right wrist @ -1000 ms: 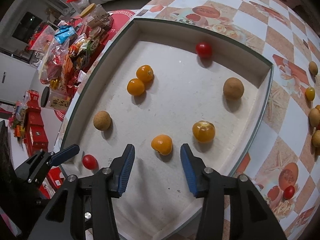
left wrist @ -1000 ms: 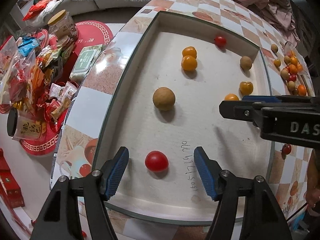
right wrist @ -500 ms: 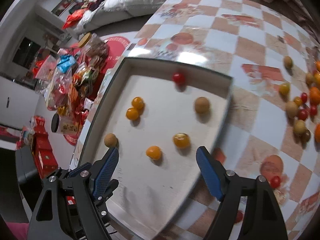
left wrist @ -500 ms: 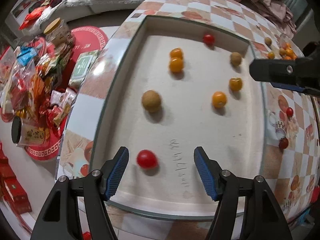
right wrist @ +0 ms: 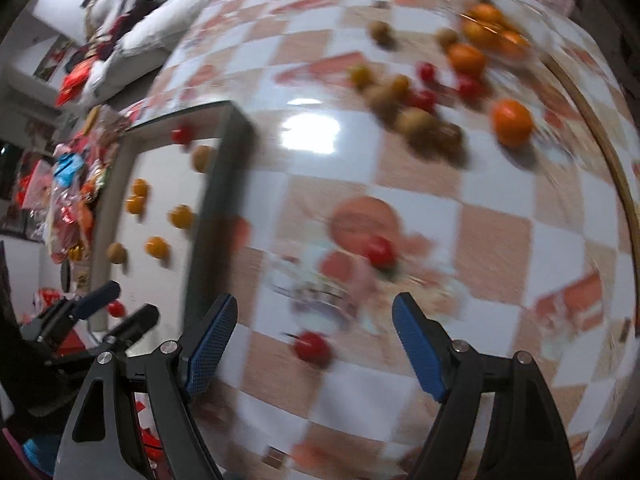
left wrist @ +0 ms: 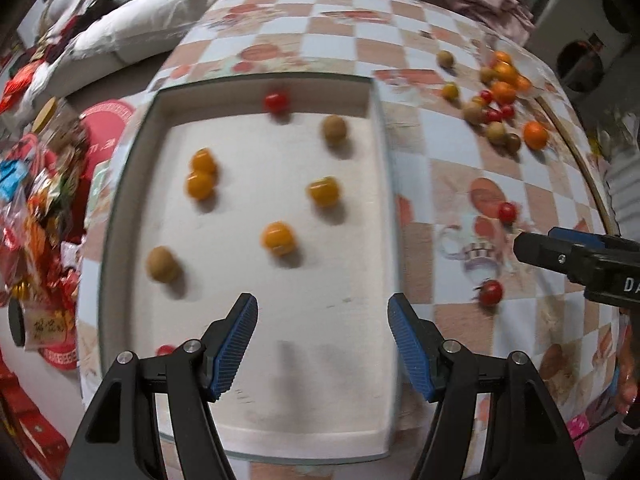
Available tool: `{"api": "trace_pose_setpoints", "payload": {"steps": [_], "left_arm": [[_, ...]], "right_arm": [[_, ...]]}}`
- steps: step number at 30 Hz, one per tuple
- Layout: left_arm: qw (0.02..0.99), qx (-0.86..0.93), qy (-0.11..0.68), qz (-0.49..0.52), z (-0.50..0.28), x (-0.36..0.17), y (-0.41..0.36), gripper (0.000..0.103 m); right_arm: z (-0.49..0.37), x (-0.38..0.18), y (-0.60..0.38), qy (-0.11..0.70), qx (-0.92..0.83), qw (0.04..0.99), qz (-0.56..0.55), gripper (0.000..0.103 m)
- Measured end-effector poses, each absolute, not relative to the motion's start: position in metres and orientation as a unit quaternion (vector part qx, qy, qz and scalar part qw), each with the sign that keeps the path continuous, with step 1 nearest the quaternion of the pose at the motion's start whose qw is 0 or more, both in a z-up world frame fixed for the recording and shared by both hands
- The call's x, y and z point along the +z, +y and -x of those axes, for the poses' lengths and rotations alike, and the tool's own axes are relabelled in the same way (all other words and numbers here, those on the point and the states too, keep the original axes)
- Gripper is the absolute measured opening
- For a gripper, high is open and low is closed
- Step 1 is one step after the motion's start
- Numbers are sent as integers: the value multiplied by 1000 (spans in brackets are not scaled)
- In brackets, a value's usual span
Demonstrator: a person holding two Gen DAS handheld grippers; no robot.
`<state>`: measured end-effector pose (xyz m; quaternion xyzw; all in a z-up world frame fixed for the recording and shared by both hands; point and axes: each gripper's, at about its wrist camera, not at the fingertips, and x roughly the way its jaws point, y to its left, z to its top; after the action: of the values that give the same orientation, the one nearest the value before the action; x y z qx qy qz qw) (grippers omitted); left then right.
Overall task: Organize fruits
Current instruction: 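Move both tools back over the fruits on the table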
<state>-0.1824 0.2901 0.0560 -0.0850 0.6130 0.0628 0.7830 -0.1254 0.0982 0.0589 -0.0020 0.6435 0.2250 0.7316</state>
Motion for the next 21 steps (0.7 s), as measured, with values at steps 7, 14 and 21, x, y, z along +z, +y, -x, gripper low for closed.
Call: {"api": "trace_pose_setpoints", "payload": {"steps": [7, 14, 21], "left_arm": [[786, 30, 613, 69, 169, 62, 256, 69], [785, 6, 617, 60, 160, 61, 227, 69], [776, -14, 628, 64, 157, 53, 200, 69]], "right_arm": [[116, 53, 53, 645, 185, 741, -27, 82], [108, 50, 28, 647, 172, 742, -42, 82], [97, 44, 21, 648, 173, 741, -45, 82]]}}
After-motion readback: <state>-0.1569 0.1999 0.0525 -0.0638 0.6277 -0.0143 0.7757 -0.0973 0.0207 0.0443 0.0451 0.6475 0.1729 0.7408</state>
